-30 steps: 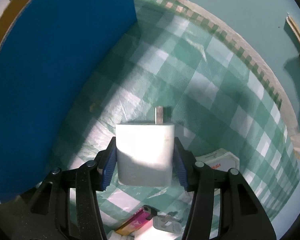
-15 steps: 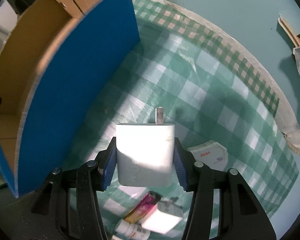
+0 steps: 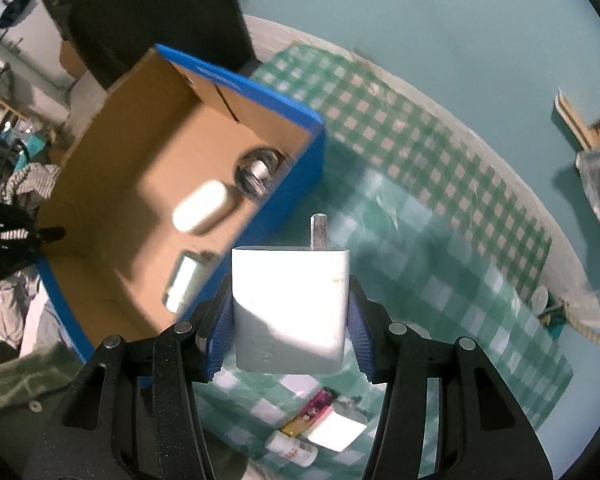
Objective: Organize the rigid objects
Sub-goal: 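Carry the white charger with the right gripper into the box and release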
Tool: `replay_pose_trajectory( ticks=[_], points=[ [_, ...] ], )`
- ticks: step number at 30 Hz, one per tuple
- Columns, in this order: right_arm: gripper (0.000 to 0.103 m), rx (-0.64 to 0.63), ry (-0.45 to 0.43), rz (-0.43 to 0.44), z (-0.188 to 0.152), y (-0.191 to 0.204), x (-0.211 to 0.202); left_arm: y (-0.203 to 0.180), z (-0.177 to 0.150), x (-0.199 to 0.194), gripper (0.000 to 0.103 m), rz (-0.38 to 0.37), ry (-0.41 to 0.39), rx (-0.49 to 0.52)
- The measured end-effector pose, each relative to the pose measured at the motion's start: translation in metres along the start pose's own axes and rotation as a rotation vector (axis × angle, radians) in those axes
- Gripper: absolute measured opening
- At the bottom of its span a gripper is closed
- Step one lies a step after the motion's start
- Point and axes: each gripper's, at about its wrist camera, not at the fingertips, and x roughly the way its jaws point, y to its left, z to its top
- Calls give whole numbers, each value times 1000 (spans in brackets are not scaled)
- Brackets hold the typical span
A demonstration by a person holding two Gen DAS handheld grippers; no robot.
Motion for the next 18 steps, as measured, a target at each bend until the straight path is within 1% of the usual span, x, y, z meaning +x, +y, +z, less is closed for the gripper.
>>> replay_pose_trajectory(
  ticks=[5, 9, 18],
  points=[
    [52, -52, -39, 26, 21, 17, -8, 1, -1, -1, 9, -5, -2, -1],
    [52, -85, -52, 42, 34, 29, -8, 1, -1, -1, 9, -5, -2, -2],
    [52, -149, -29, 60, 49, 51, 14, 3, 1, -1, 9, -11, -1, -9]
  ],
)
